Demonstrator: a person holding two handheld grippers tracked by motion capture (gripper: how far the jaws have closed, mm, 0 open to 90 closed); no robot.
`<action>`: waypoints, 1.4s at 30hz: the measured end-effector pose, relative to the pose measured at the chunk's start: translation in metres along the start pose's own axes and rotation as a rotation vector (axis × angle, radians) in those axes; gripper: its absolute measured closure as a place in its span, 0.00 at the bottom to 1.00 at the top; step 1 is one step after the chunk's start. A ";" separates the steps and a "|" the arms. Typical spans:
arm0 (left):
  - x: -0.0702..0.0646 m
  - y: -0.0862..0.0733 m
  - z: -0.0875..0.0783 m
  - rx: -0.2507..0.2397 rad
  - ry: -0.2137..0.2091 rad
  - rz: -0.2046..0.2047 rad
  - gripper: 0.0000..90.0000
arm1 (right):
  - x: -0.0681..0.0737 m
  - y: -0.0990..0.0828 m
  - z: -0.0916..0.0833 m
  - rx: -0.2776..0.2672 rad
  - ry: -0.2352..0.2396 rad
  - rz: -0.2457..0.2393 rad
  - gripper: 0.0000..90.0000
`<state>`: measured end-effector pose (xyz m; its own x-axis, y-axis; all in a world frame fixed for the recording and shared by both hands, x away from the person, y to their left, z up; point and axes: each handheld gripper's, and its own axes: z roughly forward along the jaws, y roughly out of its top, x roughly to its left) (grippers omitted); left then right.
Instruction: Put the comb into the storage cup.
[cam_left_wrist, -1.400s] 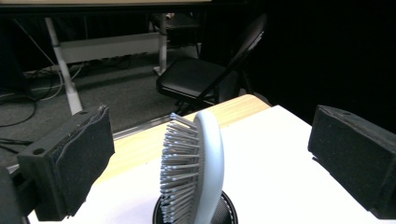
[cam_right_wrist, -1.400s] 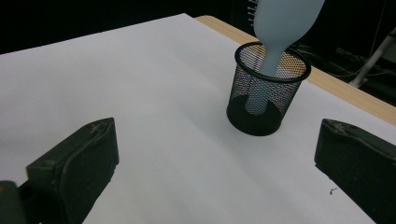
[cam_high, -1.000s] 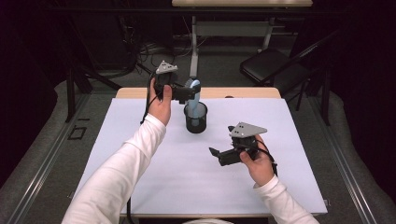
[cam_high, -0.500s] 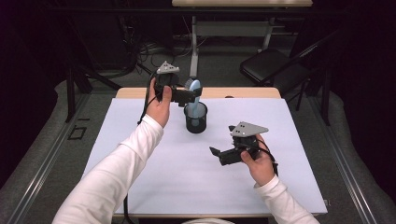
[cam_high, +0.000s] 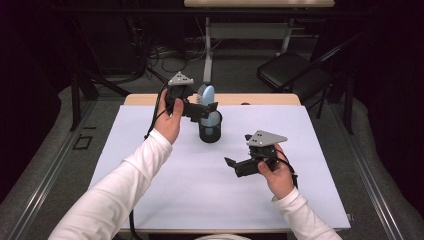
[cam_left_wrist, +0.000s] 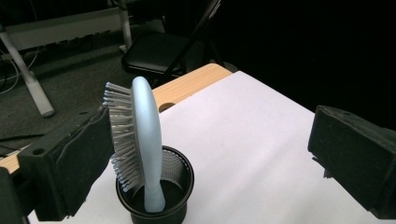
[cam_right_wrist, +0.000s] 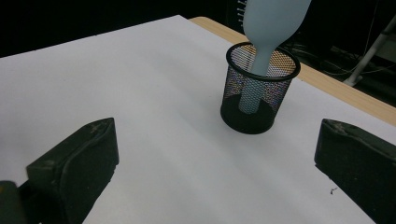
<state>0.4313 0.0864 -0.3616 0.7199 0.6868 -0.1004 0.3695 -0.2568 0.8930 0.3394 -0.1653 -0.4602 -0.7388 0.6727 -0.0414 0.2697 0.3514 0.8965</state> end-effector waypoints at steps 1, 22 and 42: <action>0.000 0.000 -0.001 0.005 0.000 -0.001 0.00 | 0.000 0.000 0.000 -0.001 0.000 0.000 0.00; -0.005 -0.004 -0.053 -0.030 -0.046 -0.019 0.00 | 0.002 0.012 -0.009 -0.021 -0.009 0.001 0.00; 0.000 -0.030 -0.080 0.005 -0.093 -0.019 0.01 | 0.002 0.005 -0.019 0.010 0.001 0.040 0.00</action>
<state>0.3731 0.1484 -0.3528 0.7642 0.6255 -0.1575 0.3860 -0.2478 0.8886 0.3273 -0.1744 -0.4474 -0.7283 0.6853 -0.0053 0.3051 0.3311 0.8929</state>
